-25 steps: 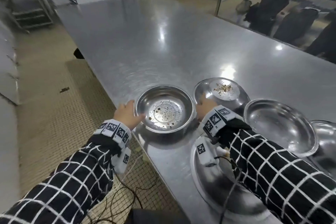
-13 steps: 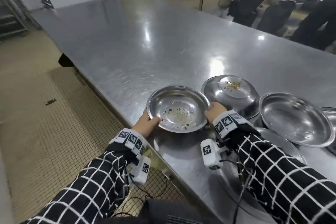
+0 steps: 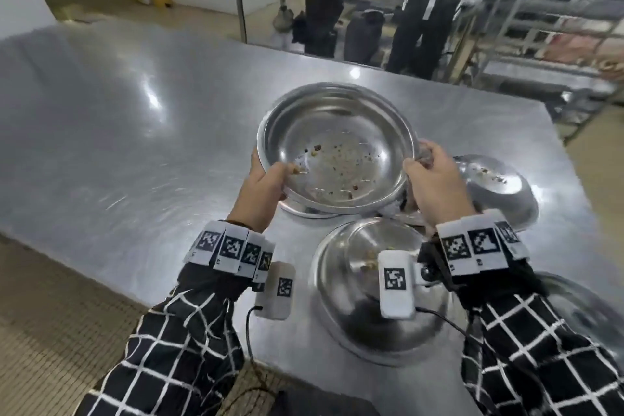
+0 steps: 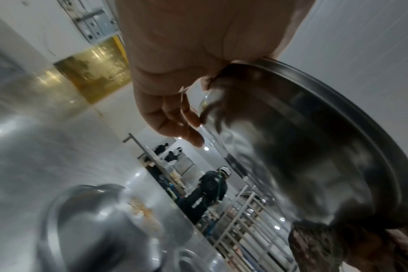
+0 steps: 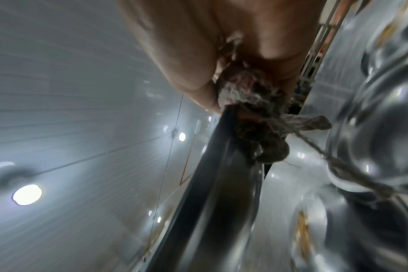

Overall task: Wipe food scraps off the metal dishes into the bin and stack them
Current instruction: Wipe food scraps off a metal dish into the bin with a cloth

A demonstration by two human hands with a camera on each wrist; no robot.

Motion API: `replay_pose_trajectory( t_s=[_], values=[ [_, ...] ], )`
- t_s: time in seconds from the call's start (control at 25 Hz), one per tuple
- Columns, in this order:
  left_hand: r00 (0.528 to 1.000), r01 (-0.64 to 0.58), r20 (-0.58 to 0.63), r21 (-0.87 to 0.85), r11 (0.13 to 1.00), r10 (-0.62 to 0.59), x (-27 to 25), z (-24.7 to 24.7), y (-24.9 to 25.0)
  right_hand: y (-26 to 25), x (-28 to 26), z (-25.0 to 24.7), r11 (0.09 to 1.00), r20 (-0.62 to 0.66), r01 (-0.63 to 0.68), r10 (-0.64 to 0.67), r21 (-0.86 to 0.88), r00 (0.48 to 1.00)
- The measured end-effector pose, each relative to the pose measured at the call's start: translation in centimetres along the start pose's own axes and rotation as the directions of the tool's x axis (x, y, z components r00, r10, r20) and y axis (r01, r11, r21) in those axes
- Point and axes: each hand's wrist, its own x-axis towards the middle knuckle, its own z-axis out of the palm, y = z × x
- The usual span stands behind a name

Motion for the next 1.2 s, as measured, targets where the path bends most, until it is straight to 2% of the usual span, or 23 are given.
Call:
replay_pose_trajectory(
  t_s=[0.16,0.28,0.4,0.56,0.68,0.8,0.92,0.96,1.04,1.2],
  values=[
    [0.978,-0.025,0.205,-0.031,0.999,0.031,-1.2,9.6,2.2,3.2,-2.0,-10.5,0.994,-0.203,-0.056,0.075,0.097,0.976],
    [0.919,-0.05,0.392,-0.005,0.999,0.049,-3.9,17.8,3.0,6.2,-5.5,-18.9,0.986,-0.364,-0.106,0.147,0.131,0.92],
    [0.852,-0.015,0.522,-0.02,1.0,0.024,-7.9,25.2,3.4,9.0,-9.6,-26.0,0.982,-0.475,-0.134,0.183,0.136,0.86],
    [0.726,0.104,0.685,-0.028,0.994,-0.057,-14.0,35.0,2.4,11.9,-16.5,-34.7,0.966,-0.608,-0.221,0.255,0.132,0.752],
    [0.616,0.177,0.779,0.005,0.984,-0.115,-18.8,41.4,1.3,14.7,-21.4,-39.9,0.951,-0.702,-0.257,0.301,0.171,0.646],
    [0.523,0.243,0.835,0.044,0.969,-0.169,-23.3,46.1,0.6,17.7,-25.5,-43.7,0.934,-0.756,-0.299,0.338,0.196,0.56],
    [0.39,0.309,0.898,0.08,0.948,-0.203,-27.5,50.5,-0.3,20.8,-29.1,-46.5,0.913,-0.796,-0.316,0.385,0.257,0.466],
    [0.36,0.309,0.91,0.094,0.946,-0.208,-28.7,51.7,-0.7,21.9,-30.2,-47.3,0.906,-0.804,-0.329,0.396,0.265,0.444],
    [0.339,0.281,0.921,0.096,0.955,-0.192,-30.4,53.9,-1.5,23.6,-32.0,-48.1,0.891,-0.817,-0.349,0.42,0.289,0.394],
    [0.367,0.174,0.908,0.147,0.974,-0.202,-31.3,57.8,-3.2,27.3,-33.1,-48.9,0.857,-0.836,-0.459,0.419,0.234,0.355]
  ],
)
